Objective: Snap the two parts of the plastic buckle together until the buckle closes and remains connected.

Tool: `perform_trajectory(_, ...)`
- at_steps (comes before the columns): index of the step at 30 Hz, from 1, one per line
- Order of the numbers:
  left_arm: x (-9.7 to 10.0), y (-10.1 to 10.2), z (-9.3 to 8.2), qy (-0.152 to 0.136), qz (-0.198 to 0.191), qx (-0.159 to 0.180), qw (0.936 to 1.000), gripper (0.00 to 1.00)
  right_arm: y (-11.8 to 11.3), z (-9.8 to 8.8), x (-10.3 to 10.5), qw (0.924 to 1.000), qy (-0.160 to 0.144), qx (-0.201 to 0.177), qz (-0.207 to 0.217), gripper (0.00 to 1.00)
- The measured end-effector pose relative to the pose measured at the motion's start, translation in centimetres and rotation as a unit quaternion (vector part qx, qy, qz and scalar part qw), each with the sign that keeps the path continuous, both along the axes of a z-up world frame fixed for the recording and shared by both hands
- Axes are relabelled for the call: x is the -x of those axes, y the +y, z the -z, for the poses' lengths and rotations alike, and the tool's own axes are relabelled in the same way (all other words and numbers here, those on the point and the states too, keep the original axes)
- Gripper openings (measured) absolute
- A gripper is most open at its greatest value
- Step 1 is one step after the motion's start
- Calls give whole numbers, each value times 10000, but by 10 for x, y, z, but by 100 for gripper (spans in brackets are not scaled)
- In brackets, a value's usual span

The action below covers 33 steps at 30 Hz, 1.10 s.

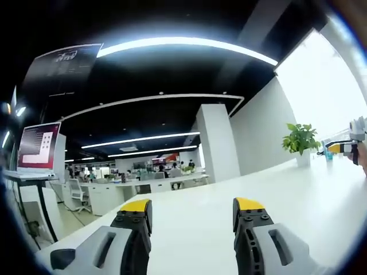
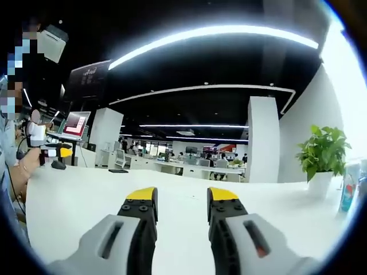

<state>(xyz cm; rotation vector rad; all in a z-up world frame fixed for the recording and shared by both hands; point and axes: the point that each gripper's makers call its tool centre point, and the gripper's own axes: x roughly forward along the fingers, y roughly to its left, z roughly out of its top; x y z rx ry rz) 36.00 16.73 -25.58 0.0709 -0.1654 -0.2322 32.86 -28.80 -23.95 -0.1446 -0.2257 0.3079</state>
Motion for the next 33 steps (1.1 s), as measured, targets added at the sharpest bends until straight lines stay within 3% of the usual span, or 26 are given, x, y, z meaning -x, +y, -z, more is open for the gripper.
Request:
perform_trajectory(13,-3,-3,16,77,69,-134,9999,56,4,22,-4,9994,288,215,26,33)
perform_trajectory(33,-1,-4,29,268,98,-244,9993,55,-4,34,-2,9963,431,650,350,31)
